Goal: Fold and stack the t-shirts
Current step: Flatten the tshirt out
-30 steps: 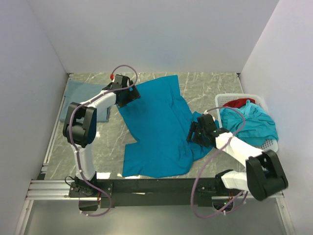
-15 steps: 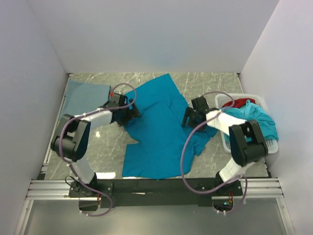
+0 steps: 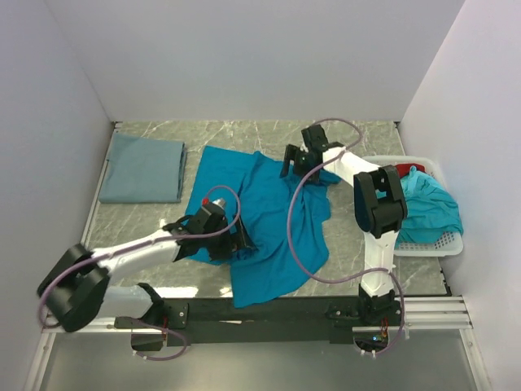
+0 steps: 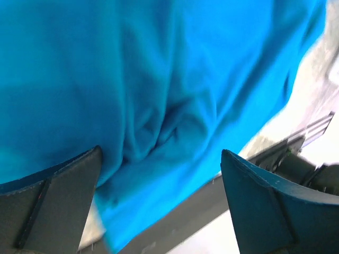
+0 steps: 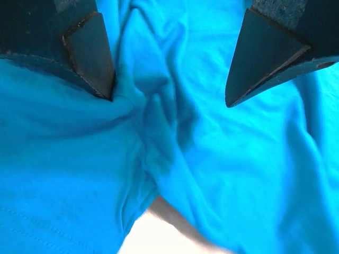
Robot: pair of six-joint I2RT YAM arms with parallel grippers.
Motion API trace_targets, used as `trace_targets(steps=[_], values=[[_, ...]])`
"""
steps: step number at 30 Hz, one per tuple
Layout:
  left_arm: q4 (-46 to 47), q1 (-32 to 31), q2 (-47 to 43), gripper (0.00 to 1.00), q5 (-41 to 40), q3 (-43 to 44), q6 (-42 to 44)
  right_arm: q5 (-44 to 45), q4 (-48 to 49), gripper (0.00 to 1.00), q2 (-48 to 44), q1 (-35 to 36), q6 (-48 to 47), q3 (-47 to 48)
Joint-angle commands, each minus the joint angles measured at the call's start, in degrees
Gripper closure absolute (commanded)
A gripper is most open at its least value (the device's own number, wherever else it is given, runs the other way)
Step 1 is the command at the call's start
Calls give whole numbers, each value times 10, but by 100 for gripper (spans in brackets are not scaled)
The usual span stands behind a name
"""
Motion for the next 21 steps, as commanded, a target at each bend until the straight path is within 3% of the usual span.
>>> trace_targets(steps=[1, 5, 8, 12, 16, 21], values=[[-98, -15, -85, 1, -87, 44, 1, -2, -36, 11, -12, 21, -36, 90], [-151, 0, -98, 1, -188, 93, 31, 37, -32, 10, -109, 36, -38, 58], [-163, 40, -71, 1, -212, 138, 59, 74, -17, 9, -208, 46, -13, -50], [-87, 96, -23, 1, -184, 154, 114, 90, 7, 9, -332, 115, 30, -250], [-91, 155, 26, 1, -154, 186, 115, 89, 3, 9, -419, 191, 92, -361], [-70, 158, 13, 1, -154, 156, 95, 103, 27, 8, -489, 212, 151, -453]])
